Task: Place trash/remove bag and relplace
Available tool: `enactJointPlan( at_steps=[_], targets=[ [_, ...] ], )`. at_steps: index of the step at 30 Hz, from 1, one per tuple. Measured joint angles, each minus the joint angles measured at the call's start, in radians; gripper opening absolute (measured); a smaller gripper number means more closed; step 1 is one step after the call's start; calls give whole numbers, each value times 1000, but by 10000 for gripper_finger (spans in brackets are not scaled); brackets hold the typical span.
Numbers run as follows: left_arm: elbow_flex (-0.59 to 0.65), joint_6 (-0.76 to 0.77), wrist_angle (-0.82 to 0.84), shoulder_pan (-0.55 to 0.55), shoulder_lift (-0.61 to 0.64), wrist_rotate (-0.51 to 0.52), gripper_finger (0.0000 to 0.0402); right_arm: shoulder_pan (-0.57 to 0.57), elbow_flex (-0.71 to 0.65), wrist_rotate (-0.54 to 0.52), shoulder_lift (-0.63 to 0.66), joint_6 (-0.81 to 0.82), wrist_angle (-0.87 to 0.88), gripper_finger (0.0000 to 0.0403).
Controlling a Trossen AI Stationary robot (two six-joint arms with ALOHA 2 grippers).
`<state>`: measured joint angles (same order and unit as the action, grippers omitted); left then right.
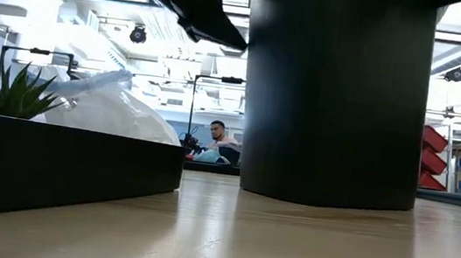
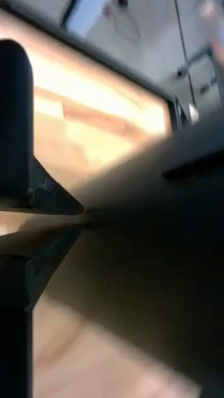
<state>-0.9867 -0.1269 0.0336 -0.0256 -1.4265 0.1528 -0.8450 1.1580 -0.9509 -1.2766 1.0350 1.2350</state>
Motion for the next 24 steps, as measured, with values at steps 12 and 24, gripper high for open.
enactJointPlan(
  at_steps=[12, 24],
  targets=[
    [0, 58, 19, -240, 16, 106, 19, 7, -8, -10, 14, 233, 322, 309],
    [17, 95, 84, -71, 33, 333, 19, 1, -101, 137, 15, 58, -56, 309]
  ],
)
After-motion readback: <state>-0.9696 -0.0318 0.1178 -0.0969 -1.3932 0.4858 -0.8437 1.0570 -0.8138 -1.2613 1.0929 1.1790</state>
